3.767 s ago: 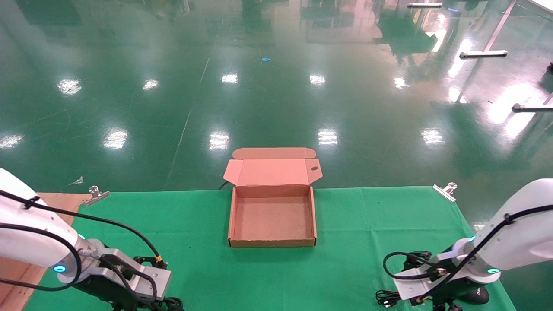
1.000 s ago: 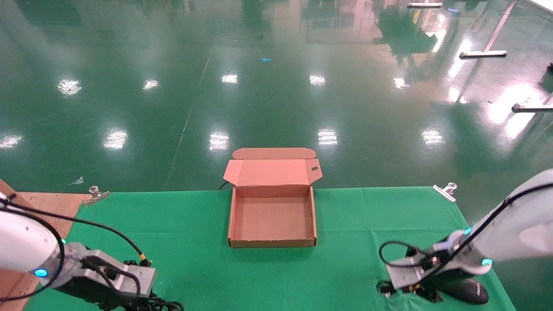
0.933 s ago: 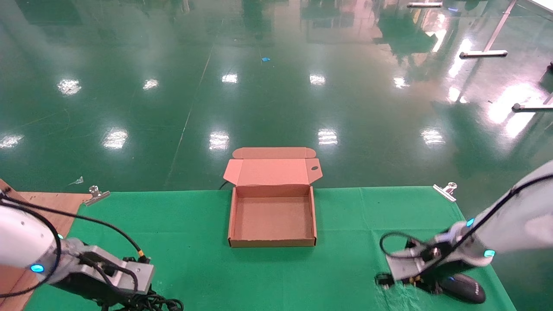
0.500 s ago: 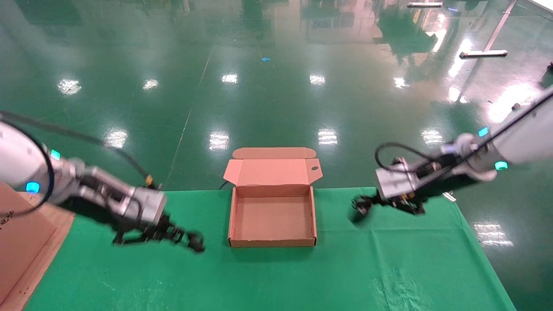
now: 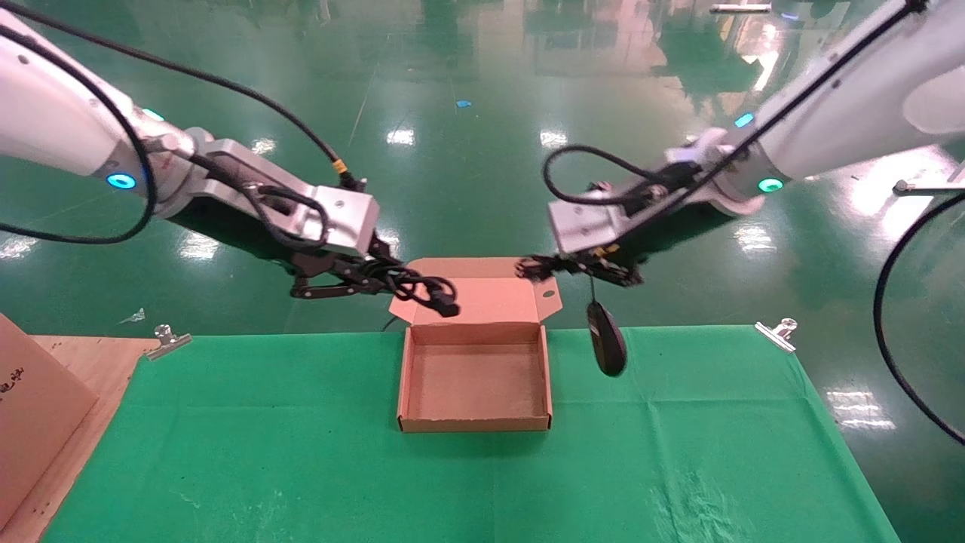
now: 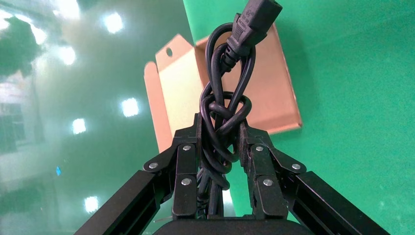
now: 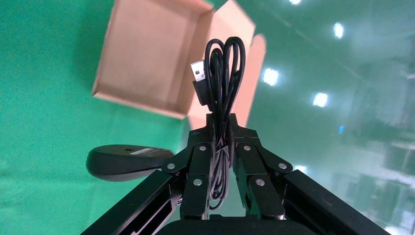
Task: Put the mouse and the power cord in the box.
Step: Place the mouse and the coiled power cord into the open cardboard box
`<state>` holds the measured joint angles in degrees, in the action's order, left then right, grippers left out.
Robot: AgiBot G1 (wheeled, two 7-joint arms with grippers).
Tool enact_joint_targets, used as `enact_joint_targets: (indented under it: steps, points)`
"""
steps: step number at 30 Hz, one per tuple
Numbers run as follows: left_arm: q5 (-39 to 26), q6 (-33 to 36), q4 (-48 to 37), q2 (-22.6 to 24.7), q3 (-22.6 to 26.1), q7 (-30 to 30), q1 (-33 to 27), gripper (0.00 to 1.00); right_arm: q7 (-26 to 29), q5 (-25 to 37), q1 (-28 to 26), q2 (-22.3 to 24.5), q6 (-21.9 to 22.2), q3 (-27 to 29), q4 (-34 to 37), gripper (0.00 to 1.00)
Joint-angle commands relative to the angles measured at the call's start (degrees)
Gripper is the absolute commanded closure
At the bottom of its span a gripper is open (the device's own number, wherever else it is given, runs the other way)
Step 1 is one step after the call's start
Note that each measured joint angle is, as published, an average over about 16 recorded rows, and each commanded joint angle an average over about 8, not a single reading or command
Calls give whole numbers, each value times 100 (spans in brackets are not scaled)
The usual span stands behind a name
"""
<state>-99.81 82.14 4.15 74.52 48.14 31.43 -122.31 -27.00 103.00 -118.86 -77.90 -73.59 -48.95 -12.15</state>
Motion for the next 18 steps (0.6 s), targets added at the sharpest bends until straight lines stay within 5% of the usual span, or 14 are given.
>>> enact_joint_targets:
  steps: [1, 11, 18]
  points:
    - [50, -8, -33, 74, -34, 14, -47, 100, 129, -45, 7, -28, 9, -15, -227, 100]
    - [82, -432, -14, 206, -51, 321, 186, 100, 571, -304, 146, -19, 226, -339, -812, 100]
    - [262, -2331, 498, 311, -174, 1045, 1141, 100, 608, -467, 109, 2, 367, -532, -848, 100]
